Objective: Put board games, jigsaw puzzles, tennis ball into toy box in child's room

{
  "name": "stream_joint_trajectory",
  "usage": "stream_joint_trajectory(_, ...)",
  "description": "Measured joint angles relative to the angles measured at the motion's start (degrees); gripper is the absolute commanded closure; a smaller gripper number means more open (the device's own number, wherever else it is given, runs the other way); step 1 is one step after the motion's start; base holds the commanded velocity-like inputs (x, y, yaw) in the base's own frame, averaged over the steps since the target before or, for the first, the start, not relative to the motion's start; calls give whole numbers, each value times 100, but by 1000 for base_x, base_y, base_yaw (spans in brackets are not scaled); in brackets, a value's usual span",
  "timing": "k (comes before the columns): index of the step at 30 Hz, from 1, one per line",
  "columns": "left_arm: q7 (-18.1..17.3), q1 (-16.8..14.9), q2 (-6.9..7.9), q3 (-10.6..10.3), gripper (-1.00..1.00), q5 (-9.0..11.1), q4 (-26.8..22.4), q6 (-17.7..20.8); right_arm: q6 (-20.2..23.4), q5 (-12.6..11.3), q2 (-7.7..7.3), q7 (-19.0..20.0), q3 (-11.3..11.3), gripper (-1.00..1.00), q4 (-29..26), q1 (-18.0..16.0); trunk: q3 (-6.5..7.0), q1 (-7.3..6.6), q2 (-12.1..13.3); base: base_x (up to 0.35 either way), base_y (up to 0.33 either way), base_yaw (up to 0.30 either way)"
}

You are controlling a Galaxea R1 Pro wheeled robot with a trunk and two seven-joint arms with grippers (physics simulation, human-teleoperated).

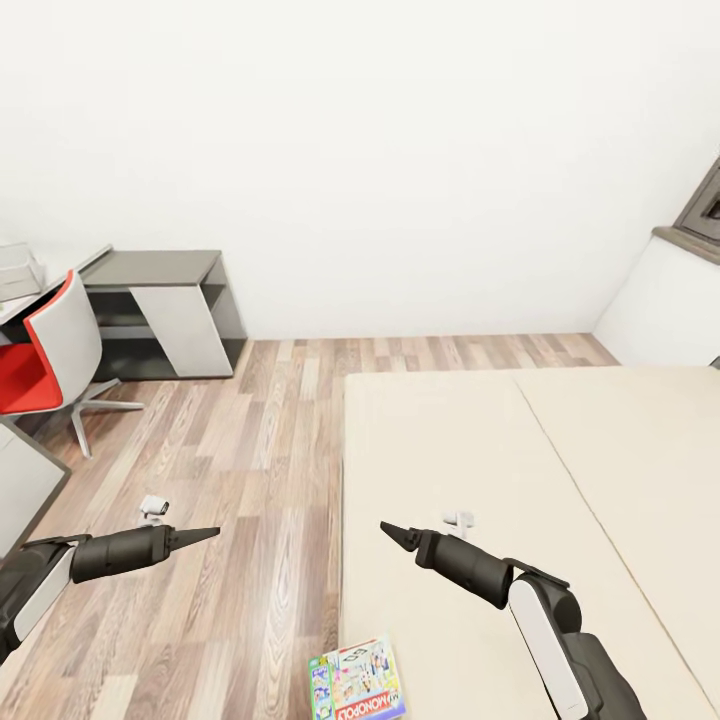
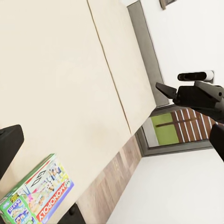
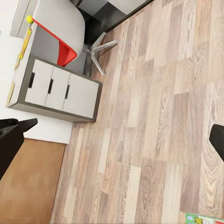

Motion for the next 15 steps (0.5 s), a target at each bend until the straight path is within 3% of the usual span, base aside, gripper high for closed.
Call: stream_joint_trajectory(15, 0, 0, 0, 0, -100, 0, 0, 0, -3, 0, 1, -3, 1, -100, 0, 0, 134, 0, 0, 0, 0, 0)
